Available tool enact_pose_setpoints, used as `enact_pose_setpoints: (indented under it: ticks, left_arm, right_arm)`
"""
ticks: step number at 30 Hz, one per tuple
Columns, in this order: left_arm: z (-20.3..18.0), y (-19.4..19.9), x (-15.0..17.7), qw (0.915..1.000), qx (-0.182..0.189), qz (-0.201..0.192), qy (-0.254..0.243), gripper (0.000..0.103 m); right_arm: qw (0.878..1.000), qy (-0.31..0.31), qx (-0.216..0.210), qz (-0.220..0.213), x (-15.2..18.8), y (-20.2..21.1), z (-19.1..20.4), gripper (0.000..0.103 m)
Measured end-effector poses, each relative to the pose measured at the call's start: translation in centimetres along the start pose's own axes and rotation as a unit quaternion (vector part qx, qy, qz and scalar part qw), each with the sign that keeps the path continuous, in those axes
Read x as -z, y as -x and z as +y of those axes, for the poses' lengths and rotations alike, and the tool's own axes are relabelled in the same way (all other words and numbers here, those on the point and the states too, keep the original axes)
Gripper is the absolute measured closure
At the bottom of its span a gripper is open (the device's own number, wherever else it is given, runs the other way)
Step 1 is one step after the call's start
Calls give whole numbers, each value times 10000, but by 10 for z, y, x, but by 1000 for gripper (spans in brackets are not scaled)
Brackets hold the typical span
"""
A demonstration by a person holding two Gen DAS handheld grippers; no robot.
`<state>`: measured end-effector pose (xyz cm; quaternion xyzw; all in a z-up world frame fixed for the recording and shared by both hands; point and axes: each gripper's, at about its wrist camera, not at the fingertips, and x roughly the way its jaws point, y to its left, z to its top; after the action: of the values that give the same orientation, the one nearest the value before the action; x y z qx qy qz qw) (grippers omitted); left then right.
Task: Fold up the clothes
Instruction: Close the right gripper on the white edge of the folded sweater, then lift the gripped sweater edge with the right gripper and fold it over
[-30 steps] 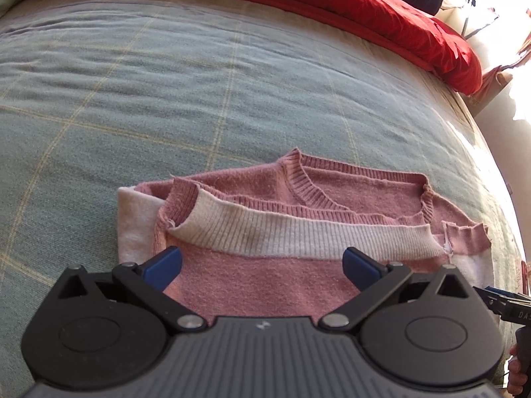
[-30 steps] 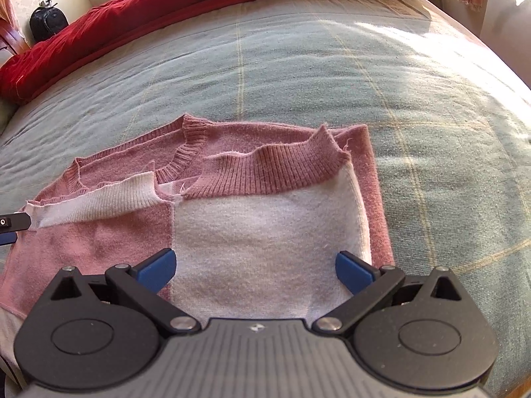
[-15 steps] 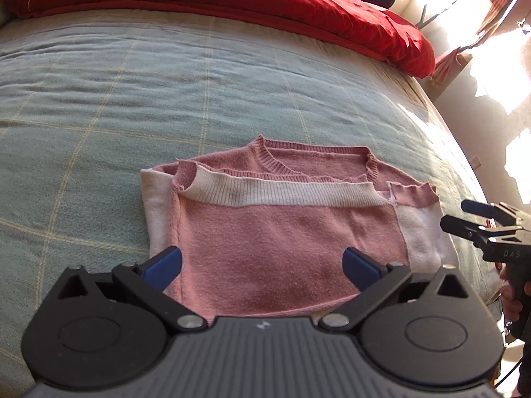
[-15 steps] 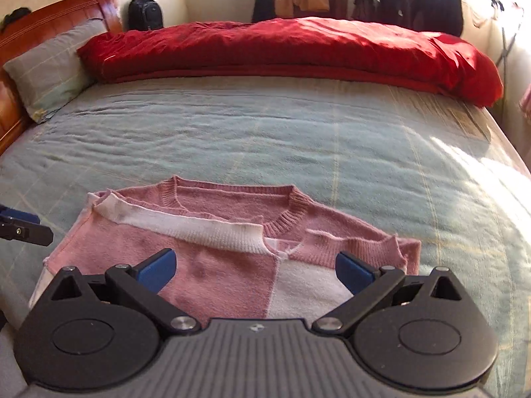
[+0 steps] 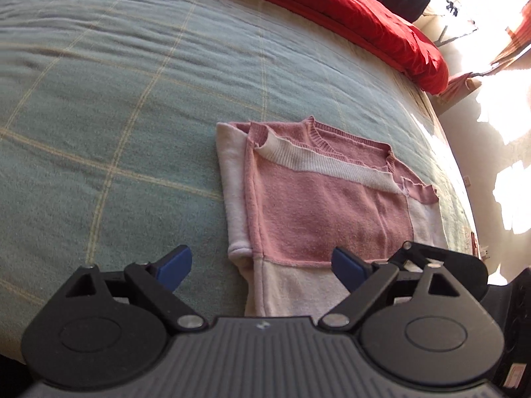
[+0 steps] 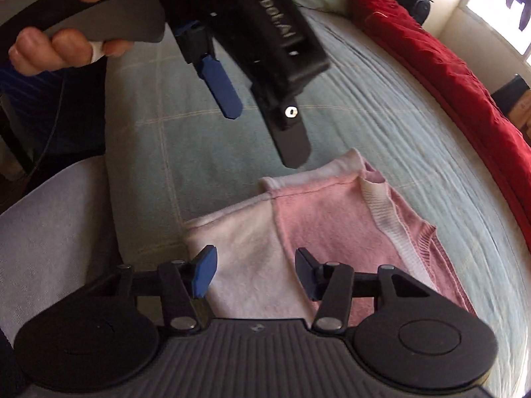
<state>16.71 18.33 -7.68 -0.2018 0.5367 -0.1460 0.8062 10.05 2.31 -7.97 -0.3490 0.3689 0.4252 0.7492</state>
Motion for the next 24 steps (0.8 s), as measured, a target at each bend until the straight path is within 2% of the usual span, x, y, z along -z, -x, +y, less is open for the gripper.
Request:
enact_pose_setpoints:
  ticks: [2, 5, 9, 17, 20, 24]
  left_arm:
    - [11, -2, 5, 9994, 181, 42, 286, 13]
    - [27, -10, 10, 9959, 471, 152, 757, 13]
    - [42, -27, 20, 9892, 725, 352, 1223, 13]
    - [45, -58, 36, 9792, 1080, 666, 1583, 12]
    - [47, -65, 39, 9744, 1219, 703, 1754, 12]
    - [45, -70, 40, 9722, 1290, 755, 1800, 12]
  right_arm:
    - [9995, 302, 82, 93, -4, -12, 19, 47]
    - [9971, 663, 230, 286, -2, -24, 37, 54]
    - [9927, 1038, 450, 411, 2, -32, 52, 55]
    - [9824, 1507, 1007, 452, 1, -34, 78, 63]
    - [9778, 1669, 1185, 444, 2, -32, 86, 84]
    - [9793, 1549, 1245, 376, -2, -20, 88, 91]
